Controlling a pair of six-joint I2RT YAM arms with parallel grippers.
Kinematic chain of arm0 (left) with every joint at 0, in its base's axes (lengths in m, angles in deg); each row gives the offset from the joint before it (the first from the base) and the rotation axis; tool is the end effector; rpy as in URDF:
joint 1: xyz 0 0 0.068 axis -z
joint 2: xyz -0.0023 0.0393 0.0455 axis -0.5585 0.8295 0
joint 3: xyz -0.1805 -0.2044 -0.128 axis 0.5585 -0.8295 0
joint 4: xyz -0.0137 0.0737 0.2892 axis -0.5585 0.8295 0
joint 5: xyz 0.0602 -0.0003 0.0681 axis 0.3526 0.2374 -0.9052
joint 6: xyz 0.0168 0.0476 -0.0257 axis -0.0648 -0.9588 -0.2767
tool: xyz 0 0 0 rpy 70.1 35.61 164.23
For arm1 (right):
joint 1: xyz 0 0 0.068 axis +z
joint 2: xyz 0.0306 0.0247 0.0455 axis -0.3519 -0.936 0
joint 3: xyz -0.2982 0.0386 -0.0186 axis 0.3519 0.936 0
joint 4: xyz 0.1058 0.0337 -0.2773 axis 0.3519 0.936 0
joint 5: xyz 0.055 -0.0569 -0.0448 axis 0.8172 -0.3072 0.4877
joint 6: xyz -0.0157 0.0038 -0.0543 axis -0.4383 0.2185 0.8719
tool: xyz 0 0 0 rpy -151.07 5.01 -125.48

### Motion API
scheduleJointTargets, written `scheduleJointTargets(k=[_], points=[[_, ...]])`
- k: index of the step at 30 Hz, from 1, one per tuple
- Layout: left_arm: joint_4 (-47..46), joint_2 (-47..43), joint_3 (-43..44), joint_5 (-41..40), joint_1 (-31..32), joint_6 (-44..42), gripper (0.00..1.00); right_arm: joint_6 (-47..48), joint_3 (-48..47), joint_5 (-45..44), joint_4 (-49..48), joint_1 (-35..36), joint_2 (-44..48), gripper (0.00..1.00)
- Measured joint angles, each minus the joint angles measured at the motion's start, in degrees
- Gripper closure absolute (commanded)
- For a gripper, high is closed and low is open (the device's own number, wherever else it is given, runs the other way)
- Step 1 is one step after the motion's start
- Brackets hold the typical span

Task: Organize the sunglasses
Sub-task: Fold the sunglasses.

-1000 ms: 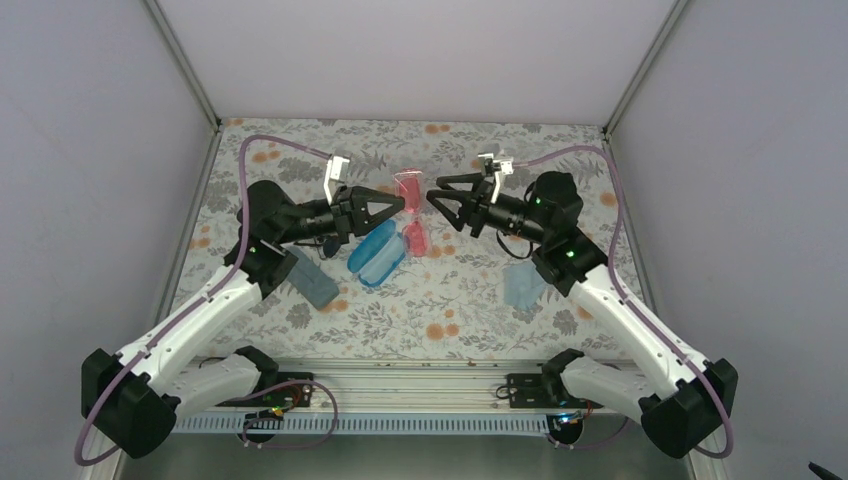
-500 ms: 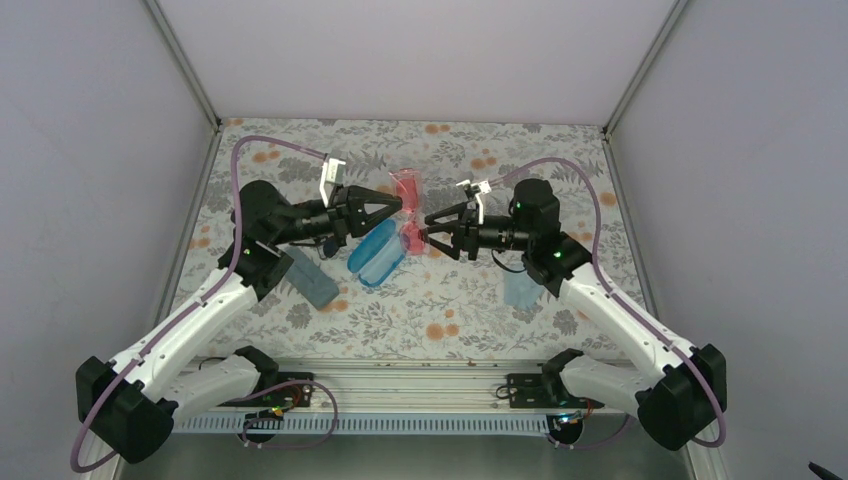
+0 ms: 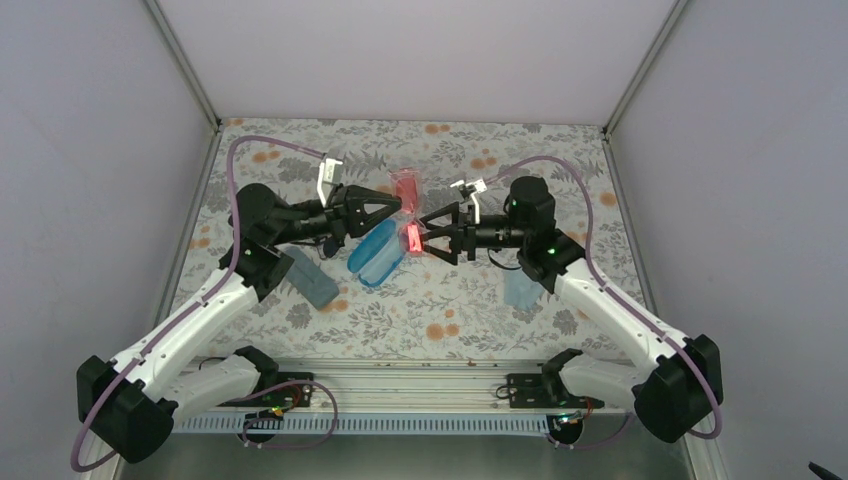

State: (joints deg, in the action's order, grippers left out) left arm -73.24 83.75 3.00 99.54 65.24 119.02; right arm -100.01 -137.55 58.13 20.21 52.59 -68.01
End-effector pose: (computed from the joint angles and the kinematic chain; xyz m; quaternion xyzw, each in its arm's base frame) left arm 0.1971 -0.1553 0.4091 0.2673 0.5757 -0.6545 0.4108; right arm 0.2186 0.1749 0.3436 -0.3322 0.6681 0.5842 0.3193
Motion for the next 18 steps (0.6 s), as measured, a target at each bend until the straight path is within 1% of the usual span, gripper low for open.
scheduleJointTargets(k=[10, 11, 13, 16, 17, 18], points=[[-1.1, 1.0, -2.1, 0.1, 0.0, 1.2, 0.98, -3.6, -0.7, -0.2, -2.9, 1.5, -3.0, 0.1], [-1.0, 1.0, -2.1, 0.3, 0.1, 1.1, 0.98, -3.8, -0.7, -0.2, -3.4, 1.6, -3.0, 0.06], [-1.1, 1.0, -2.1, 0.6, 0.2, 1.1, 0.98, -4.2, -0.7, -0.3, -4.2, 1.7, -2.9, 0.05], [-1.1, 1.0, -2.1, 1.2, 0.4, 1.0, 0.98, -4.2, -0.7, -1.2, -4.2, 1.7, -2.1, 0.08], [-1.0, 1.0, -2.1, 1.4, 0.4, 1.0, 0.98, -3.9, -0.7, -2.3, -3.6, 1.7, -1.7, 0.13], [-0.9, 1.0, -2.1, 1.4, 0.4, 0.8, 0.98, -3.3, -0.8, -3.9, -2.2, 1.7, -1.2, 0.16]])
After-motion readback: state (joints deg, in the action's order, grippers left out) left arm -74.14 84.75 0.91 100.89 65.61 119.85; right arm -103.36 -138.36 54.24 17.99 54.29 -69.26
